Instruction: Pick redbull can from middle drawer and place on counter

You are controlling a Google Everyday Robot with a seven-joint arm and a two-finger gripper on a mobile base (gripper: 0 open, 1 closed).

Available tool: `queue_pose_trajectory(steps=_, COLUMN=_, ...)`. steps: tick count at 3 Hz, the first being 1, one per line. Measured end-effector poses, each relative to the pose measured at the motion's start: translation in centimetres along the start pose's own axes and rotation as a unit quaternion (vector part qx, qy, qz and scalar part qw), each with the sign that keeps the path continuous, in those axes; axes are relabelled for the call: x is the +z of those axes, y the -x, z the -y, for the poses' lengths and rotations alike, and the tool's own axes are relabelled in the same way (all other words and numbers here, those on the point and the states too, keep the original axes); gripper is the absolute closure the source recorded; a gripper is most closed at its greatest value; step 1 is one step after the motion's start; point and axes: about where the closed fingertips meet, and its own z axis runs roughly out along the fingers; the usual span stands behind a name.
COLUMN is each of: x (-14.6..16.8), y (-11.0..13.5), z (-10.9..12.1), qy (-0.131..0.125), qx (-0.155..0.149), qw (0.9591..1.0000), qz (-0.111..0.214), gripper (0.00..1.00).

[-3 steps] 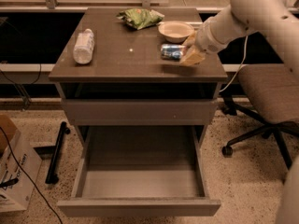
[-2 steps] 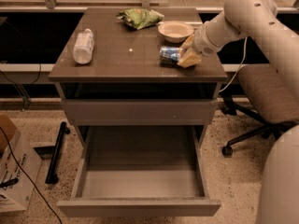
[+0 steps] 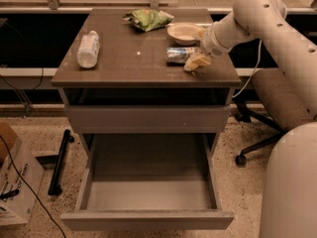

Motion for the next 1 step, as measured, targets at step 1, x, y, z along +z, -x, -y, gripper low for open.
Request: queue_pose_trajectory(steps=1, x=-0.24, y=0.16, z=0.13, qy=0.000, qx=0.000, qw=1.0000, qz=0.000, gripper=0.00)
